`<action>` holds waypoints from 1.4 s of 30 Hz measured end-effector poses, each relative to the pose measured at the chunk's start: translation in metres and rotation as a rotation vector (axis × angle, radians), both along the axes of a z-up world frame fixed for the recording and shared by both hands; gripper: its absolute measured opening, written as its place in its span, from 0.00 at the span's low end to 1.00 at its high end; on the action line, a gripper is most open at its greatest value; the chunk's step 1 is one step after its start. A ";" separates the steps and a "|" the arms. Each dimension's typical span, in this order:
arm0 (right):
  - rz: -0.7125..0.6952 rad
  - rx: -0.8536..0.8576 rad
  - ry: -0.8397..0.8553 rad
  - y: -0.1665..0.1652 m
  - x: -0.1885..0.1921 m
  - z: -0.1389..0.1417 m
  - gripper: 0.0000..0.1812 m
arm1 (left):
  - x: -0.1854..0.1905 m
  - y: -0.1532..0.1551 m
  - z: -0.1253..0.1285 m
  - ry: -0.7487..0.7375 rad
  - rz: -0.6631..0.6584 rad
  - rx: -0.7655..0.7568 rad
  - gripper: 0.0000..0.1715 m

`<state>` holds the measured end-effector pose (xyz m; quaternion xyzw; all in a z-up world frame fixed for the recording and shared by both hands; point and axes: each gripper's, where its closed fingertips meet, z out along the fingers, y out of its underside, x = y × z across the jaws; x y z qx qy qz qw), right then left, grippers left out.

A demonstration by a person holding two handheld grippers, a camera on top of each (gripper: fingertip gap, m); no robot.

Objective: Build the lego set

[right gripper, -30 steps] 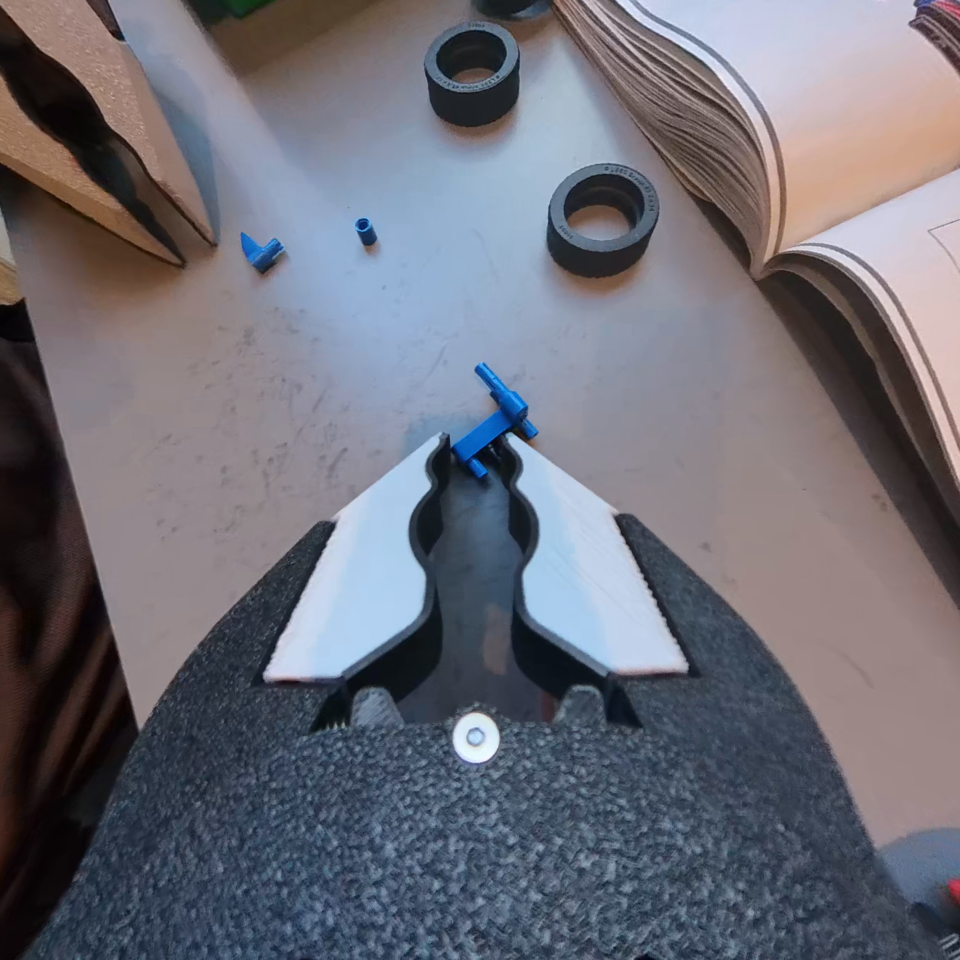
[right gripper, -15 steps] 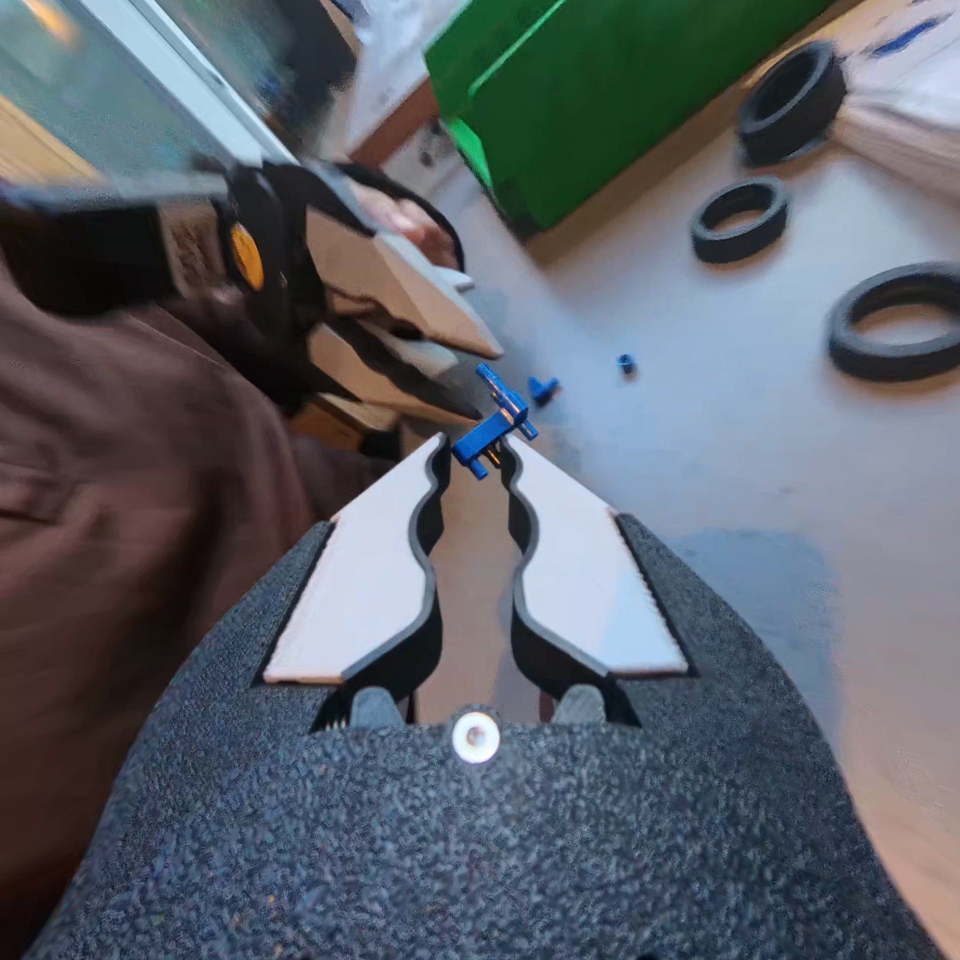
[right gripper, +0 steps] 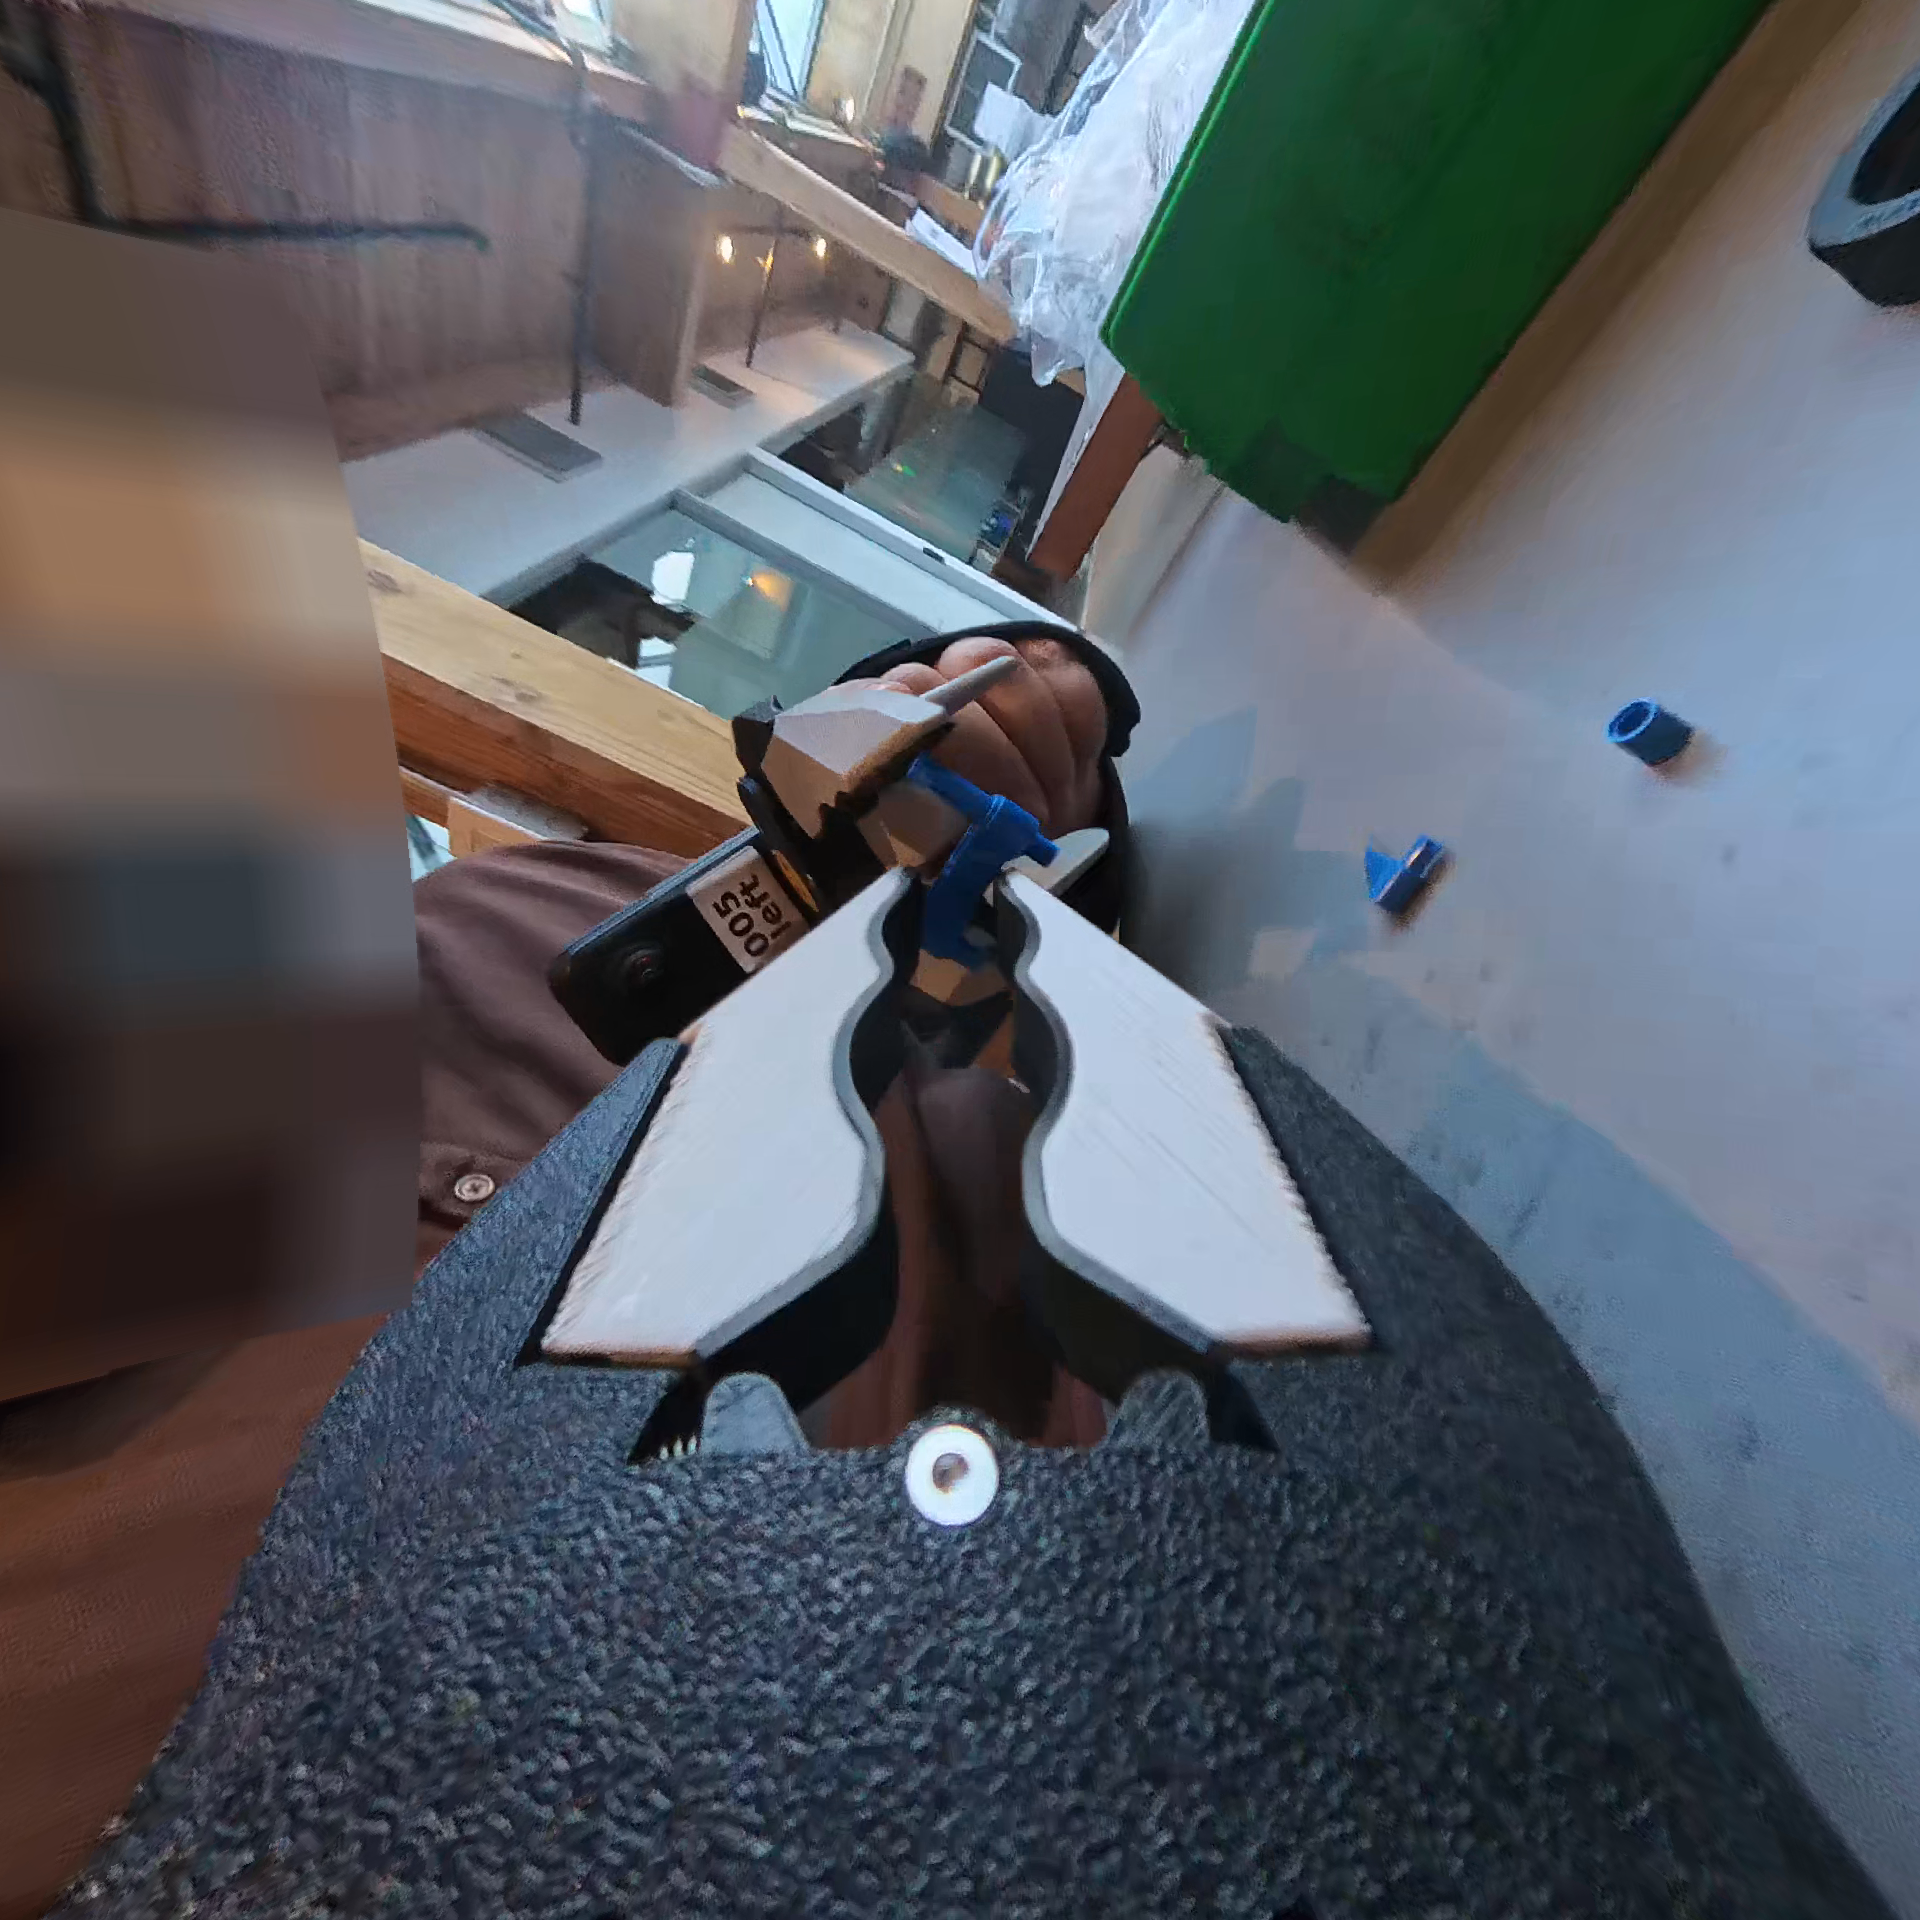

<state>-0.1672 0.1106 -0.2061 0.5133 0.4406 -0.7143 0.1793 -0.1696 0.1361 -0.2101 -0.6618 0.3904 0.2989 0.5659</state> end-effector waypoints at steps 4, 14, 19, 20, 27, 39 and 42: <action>-0.011 -0.061 -0.021 0.002 -0.009 -0.001 0.08 | -0.010 0.001 -0.001 -0.002 0.008 0.007 0.21; -0.046 -0.211 0.033 0.008 -0.037 0.019 0.09 | -0.040 0.006 0.016 -0.443 -0.032 0.025 0.21; 0.001 -0.269 0.009 0.011 -0.053 0.018 0.10 | -0.057 0.010 0.009 -0.549 -0.012 -0.024 0.21; 0.019 -0.276 0.004 0.011 -0.054 0.018 0.11 | -0.058 0.010 0.003 -0.554 -0.013 -0.057 0.22; 0.095 -0.187 -0.027 0.010 -0.064 0.008 0.13 | -0.062 0.011 -0.029 -0.508 0.041 -0.216 0.00; -0.027 0.391 0.035 0.052 -0.062 -0.031 0.13 | -0.101 -0.013 -0.011 -0.899 0.226 -0.279 0.04; -0.017 0.466 0.060 0.051 -0.057 -0.035 0.13 | -0.103 -0.036 -0.005 -0.865 0.291 -0.272 0.09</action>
